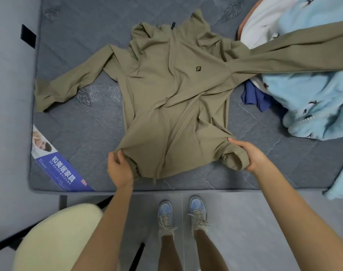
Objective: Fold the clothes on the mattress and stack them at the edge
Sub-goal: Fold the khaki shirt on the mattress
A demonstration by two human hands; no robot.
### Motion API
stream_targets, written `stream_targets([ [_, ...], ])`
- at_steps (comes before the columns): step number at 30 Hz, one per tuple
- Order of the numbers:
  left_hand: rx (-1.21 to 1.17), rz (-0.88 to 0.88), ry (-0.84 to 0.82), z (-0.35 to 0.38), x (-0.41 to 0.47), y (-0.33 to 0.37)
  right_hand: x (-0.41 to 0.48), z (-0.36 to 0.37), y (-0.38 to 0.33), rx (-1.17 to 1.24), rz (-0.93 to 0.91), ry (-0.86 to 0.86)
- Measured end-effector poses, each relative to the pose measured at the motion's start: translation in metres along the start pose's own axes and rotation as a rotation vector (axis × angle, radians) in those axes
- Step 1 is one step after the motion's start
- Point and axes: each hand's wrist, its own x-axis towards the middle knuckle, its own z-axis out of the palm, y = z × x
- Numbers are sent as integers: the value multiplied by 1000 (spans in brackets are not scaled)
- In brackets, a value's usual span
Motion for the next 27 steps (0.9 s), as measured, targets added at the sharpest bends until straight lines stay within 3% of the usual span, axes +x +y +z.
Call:
stream_targets([
  [2, -82, -25, 68, -11, 15, -5, 6, -10, 5, 158, -76, 31],
  [4, -73, -72, 86, -18, 24, -15, 15, -16, 16, 159, -158, 103],
  [8, 173, -305, -185, -15, 15, -47, 34, -22, 54, -319, -238, 445],
  [10, 287, -387, -312, -14, 7, -62, 40, -23, 69, -391, -236, 499],
  [12, 396, -356, -388, -15, 1, -73, 37, -20, 79, -452, -268, 447],
  [16, 203, -238, -279, -18, -10, -68, 37, -13, 92, -1050, -434, 400],
  [17, 137, -200, -224, -19, -12, -62, 38, -11, 92, -1103, -473, 427],
  [19, 33, -102, -146, -21, -11, -48, 32, 2, 82, -880, -532, 488],
  [23, -191, -18, 55, -28, 10, -13, 12, 33, 32, 83, -601, 478],
  [25, -248, 35, 161, -34, 24, 3, 2, 37, 8, 317, -613, 497],
  [27, -257, 99, 205, -38, 34, 10, -5, 34, -1, 340, -587, 510],
])
